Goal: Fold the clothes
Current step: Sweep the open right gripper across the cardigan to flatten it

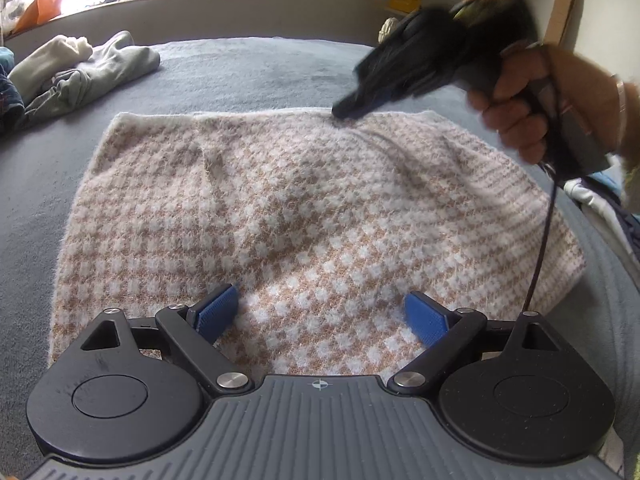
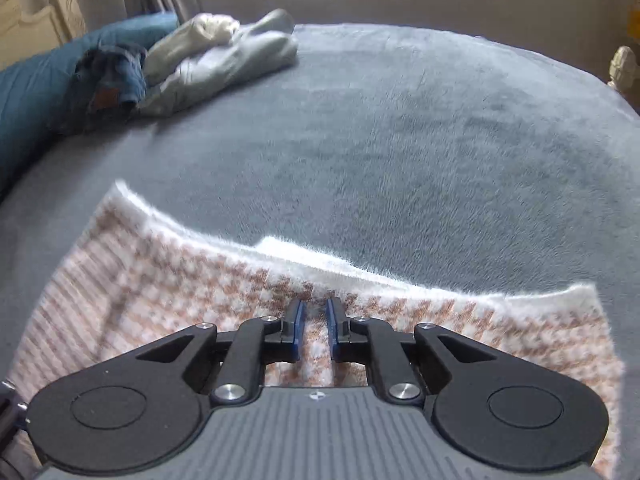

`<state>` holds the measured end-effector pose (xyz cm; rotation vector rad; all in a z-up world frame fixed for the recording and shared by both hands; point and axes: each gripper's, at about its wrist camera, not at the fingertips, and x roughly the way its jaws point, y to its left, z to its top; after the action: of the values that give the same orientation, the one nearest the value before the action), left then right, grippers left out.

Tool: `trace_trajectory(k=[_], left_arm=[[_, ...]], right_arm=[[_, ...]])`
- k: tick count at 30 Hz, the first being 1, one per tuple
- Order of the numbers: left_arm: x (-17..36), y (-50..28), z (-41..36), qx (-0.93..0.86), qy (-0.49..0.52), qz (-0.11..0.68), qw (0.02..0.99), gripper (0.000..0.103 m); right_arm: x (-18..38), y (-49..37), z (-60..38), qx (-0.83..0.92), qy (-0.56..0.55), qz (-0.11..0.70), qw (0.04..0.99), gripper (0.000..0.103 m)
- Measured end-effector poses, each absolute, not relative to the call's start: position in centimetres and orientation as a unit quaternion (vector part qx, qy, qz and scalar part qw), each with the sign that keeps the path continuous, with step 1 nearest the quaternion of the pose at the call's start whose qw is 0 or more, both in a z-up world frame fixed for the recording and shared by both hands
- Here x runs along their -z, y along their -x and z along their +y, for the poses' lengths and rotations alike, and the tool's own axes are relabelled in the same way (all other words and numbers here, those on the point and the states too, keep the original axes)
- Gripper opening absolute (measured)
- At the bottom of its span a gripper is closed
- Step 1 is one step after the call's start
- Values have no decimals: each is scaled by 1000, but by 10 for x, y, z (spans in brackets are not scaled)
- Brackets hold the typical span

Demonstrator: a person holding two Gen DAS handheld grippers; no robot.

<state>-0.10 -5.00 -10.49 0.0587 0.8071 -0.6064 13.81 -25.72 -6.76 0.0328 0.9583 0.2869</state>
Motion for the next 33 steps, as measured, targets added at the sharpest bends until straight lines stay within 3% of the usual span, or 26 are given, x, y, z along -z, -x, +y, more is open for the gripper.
trace_trajectory(k=[3, 7, 14, 19, 25, 29, 33], left_arm=[[105, 0, -52, 286, -28, 387, 876, 92], [101, -2, -54, 280, -28, 390, 876, 90], [88, 0, -35, 253, -23, 356, 899, 89], [103, -11, -37, 232, -19, 386, 892, 89], [103, -8, -36, 230, -20, 385, 894, 89], [105, -9, -39, 223, -25, 386, 895, 89], [104, -6, -37, 225, -27, 380, 897, 89]], right_arm=[[53, -127, -253, -147, 3, 443, 884, 13], [95, -128, -251, -151, 30, 464, 872, 13], [46, -97, -267, -183, -18, 462, 868, 13], [93, -79, -247, -199, 41, 472, 858, 13], [52, -53, -248, -231, 17, 484, 844, 13], [99, -31, -229, -244, 81, 492, 831, 13], [72, -30, -236, -253, 64, 492, 831, 13]])
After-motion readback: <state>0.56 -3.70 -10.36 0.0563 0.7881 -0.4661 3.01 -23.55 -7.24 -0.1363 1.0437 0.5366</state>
